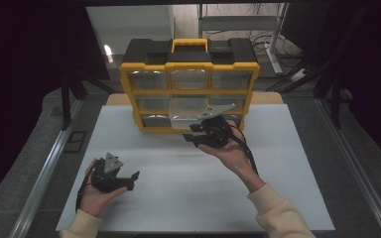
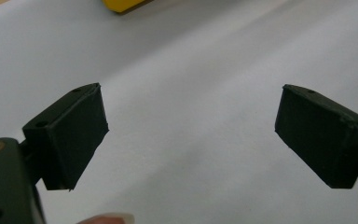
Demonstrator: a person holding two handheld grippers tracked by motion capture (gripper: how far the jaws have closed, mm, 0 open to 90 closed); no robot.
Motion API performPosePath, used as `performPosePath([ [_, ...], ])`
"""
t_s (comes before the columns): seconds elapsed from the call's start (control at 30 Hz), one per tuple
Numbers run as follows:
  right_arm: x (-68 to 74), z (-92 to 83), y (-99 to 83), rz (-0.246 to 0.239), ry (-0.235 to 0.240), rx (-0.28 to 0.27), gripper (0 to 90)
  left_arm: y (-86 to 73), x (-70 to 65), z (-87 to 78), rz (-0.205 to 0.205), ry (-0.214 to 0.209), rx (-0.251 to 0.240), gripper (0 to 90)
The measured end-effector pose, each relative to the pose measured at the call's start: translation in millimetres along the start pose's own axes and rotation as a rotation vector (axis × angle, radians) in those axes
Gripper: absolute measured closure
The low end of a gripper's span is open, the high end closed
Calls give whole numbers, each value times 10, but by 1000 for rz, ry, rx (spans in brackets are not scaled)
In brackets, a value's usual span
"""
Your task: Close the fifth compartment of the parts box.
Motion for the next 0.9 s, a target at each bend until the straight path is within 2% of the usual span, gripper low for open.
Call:
performPosePath([
  [0.13, -55, 48, -3, 23, -7, -3, 710, -12, 4, 7, 7, -1, 10, 97],
  [0.27, -122, 105, -2, 25, -22, 0, 816, 4, -2, 14, 11, -2, 7, 97],
  [0.4, -177, 159, -10, 27, -37, 8, 879, 0, -5, 24, 13, -2, 11, 97],
  [0.7, -260, 274, -39, 30, -62, 26, 900, -19, -1, 22, 7, 2, 13, 98],
  [0.9, -302, 316, -21, 7, -100, 28, 900, -26, 7, 16, 3, 5, 13, 98],
])
Point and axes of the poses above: each handheld gripper's, and its own axes: z roughly forward along the jaws, y roughly out of its top, x roughly to its left, the point moved 10 cm from there along z, roughly forward along the jaws, and after that the axes turned 4 degrees about -z, right-handed, at the moved point
